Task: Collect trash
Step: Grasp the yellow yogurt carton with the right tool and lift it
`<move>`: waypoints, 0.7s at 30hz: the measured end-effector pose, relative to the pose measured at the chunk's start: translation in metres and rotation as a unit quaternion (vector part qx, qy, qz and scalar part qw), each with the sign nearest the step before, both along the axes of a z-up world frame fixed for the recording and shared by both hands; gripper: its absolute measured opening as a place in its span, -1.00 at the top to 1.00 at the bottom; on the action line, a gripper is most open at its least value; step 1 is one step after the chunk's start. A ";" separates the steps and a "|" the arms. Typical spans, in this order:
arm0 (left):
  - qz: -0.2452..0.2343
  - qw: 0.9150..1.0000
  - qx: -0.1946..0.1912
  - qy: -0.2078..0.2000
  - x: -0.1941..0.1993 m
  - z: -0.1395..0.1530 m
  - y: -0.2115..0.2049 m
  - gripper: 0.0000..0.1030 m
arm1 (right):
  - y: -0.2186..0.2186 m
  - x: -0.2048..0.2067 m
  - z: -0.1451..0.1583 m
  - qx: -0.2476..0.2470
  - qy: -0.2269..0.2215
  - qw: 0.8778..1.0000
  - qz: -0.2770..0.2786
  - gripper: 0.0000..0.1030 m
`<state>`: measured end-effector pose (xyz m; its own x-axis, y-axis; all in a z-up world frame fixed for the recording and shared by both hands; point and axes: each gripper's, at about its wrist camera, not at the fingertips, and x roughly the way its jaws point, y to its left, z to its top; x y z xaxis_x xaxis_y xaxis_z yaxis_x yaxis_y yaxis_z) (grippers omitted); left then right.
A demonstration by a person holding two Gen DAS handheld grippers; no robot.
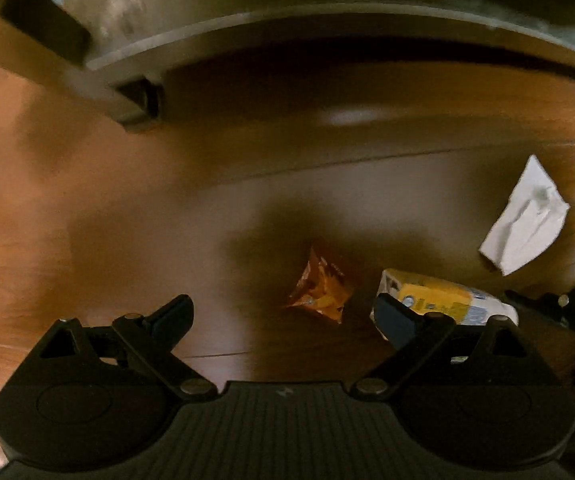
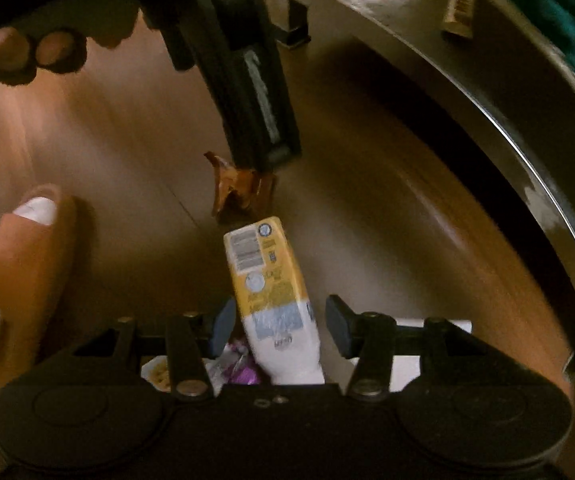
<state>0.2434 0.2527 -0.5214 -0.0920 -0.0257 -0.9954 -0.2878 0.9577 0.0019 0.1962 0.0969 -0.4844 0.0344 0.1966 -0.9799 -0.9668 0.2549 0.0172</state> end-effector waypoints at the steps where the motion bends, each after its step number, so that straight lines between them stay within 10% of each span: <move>1: 0.003 1.000 -0.004 0.005 0.000 -0.008 0.001 -0.89 | 0.003 -0.002 -0.005 0.000 -0.004 1.000 0.006 0.03; 8: 0.016 0.999 -0.031 0.019 0.000 -0.041 0.001 -0.69 | 0.018 -0.007 -0.032 -0.007 -0.020 0.999 0.026 0.04; 21: 0.006 0.997 -0.067 0.046 -0.005 -0.070 -0.009 0.30 | 0.029 -0.037 -0.056 -0.027 -0.071 0.994 0.083 -0.04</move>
